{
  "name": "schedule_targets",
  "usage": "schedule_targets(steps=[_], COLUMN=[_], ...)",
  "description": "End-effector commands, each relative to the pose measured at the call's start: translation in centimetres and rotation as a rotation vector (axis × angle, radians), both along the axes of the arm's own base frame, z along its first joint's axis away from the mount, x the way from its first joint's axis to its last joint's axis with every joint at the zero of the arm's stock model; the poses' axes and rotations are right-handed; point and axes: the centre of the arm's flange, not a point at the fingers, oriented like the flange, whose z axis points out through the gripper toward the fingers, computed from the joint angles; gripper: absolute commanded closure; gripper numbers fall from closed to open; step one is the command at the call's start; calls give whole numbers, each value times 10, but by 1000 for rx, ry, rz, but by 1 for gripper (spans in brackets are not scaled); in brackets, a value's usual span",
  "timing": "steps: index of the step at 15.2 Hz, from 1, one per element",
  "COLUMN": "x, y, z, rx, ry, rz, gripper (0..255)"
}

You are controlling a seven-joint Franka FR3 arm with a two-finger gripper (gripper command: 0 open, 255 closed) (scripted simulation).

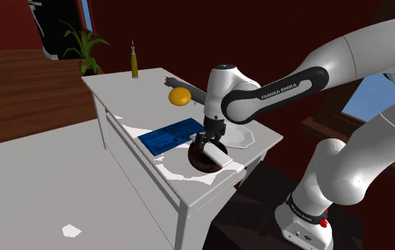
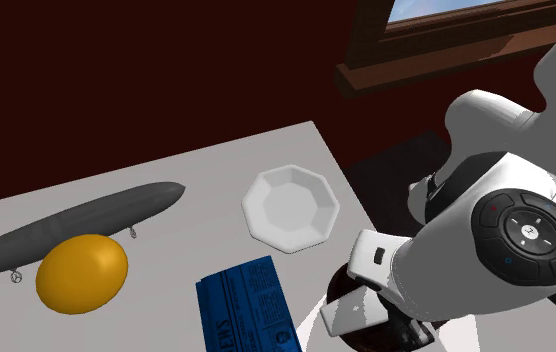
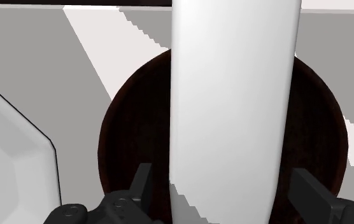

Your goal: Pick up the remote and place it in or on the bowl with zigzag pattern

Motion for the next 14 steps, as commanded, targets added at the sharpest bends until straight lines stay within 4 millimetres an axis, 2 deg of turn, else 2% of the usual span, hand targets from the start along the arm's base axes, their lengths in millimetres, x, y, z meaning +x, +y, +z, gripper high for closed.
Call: schedule_targets(steps=[1,2,6,14], x=[0,0,0,0], y=[0,0,0,0], z=[0,0,50,50], rx=[0,0,0,0], ry=[0,0,0,0], rz=[0,0,0,0], gripper=[0,0,0,0])
